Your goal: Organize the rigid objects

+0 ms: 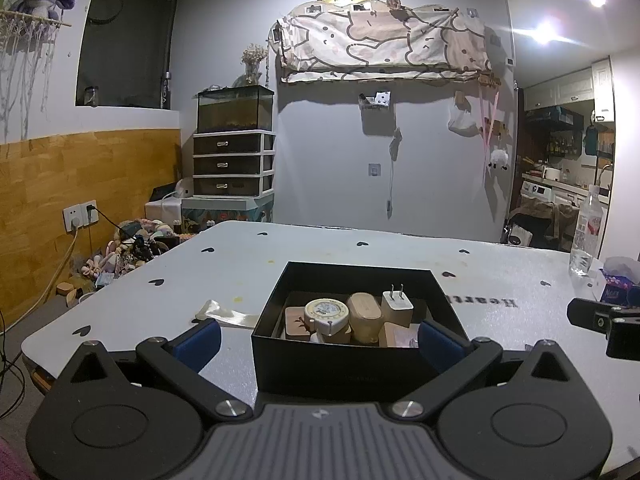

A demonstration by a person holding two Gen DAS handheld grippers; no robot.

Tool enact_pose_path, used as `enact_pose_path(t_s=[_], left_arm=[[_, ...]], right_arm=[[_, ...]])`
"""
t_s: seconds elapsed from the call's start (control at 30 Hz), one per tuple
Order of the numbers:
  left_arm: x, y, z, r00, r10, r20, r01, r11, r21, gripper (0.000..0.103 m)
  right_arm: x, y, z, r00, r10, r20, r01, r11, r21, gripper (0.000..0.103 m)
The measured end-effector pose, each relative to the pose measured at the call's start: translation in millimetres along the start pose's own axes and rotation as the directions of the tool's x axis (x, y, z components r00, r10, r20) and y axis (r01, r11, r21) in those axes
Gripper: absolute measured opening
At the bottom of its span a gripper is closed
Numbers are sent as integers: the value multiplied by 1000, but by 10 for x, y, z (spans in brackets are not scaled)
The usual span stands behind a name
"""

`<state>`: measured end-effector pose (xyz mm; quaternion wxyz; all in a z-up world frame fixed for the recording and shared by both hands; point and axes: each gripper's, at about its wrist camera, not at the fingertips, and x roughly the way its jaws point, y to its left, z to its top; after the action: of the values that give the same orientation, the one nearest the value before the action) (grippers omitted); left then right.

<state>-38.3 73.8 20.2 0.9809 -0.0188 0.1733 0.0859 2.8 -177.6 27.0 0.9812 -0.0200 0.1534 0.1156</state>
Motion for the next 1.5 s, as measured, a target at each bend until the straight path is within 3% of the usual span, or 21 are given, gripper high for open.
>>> enact_pose_path(t_s=[1.5], left_arm=[[10, -17, -8, 1000, -1, -7, 1, 1000, -1, 103]], right_arm=[[3, -19, -6, 1000, -2, -6, 2, 1000, 5, 103]])
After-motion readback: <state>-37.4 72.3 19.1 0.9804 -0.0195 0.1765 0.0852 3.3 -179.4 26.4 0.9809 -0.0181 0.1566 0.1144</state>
